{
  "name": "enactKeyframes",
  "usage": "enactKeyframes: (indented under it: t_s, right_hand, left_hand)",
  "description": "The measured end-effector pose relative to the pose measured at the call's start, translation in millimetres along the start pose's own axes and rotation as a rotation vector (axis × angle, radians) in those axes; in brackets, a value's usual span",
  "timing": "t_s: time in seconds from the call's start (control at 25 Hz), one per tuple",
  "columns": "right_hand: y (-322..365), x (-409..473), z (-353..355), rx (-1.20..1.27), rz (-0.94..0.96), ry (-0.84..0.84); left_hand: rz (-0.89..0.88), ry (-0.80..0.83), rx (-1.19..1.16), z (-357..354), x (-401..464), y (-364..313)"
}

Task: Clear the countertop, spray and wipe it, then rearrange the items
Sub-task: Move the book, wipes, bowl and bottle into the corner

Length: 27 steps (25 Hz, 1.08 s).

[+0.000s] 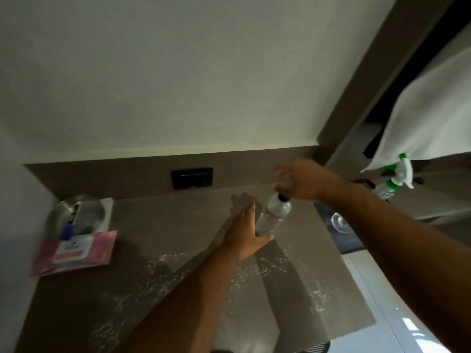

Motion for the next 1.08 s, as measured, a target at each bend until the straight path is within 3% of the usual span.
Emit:
enactKeyframes:
  t_s: [0.08,0.24,0.36,0.48,0.76,1.08]
  right_hand:
    - [-21,-3,-22,0.004,0.02,0.049]
    - [-28,6,-38,0.014,0.056,-0.046]
    - [-4,21,-37,-0.051,0.089,-0.029]
    - [43,42,-29,-0.087,0.182,-0.005]
    - [190,101,-14,0.087,0.493,-0.046]
    - [301,176,-28,0.194,0.585,-0.029]
  left_hand:
    - [0.01,-0.044,-0.107,-19,22,-10]
    - [0.031,-0.251,-0.166,-29,41,-16]
    - [0.02,-0.276,-0.199,-14,31,-11]
    - [0.028,-0.326,-0.19,18,9,22]
    - [0.201,-0.493,-0.082,146,-51,139]
    - [0.216,-0.795,0.002,205,-73,230]
Point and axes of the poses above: each hand's wrist, its own x-axis towards the middle knuckle, its own z-axis out of the back of the hand, y = z × x, the point moved 1 cm from there along x, towards the middle knuckle, and after that the axes turned 15 degrees about y, right-handed, at the moved point
